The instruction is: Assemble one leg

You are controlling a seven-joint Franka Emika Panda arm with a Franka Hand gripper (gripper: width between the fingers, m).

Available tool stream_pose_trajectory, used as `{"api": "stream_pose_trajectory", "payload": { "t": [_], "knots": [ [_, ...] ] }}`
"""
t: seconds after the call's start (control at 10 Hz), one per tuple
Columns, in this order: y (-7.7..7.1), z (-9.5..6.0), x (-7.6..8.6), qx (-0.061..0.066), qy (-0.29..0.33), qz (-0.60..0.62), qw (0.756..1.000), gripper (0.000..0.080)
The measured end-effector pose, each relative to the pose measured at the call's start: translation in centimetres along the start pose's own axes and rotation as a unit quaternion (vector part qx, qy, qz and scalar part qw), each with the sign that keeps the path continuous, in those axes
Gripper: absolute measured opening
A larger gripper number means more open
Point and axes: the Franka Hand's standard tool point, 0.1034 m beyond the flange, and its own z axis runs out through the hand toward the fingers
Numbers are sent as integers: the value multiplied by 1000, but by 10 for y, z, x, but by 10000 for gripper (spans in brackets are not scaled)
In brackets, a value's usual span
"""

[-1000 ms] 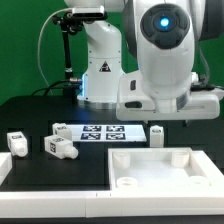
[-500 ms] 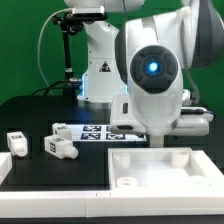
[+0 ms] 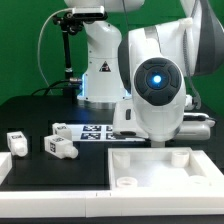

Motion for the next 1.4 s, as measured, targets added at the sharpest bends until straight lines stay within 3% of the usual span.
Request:
{"api": "stream_pose_trajectory", "payload": {
  "t": [0.1, 0.2, 0.3, 0.5, 0.6, 0.9, 1.1, 1.2, 1.4],
  "knots": [
    [0, 0, 0, 0, 0, 0, 1000, 284],
    [0, -1, 0, 0, 1, 0, 1000, 285],
    [-6, -15, -7, -7, 1, -11, 1000, 285],
    [-19, -85, -24, -6, 10, -50, 999, 285],
    [-21, -102, -19, -3, 23, -53, 998, 285],
    [-22, -104, -22, -4, 38, -55, 998, 285],
    [-22, -98, -9, 0, 81, -61, 995, 287],
    [-21, -112, -17, 1, 98, -70, 993, 287],
    [-30, -172, -17, 6, 170, -104, 980, 287]
  ]
}}
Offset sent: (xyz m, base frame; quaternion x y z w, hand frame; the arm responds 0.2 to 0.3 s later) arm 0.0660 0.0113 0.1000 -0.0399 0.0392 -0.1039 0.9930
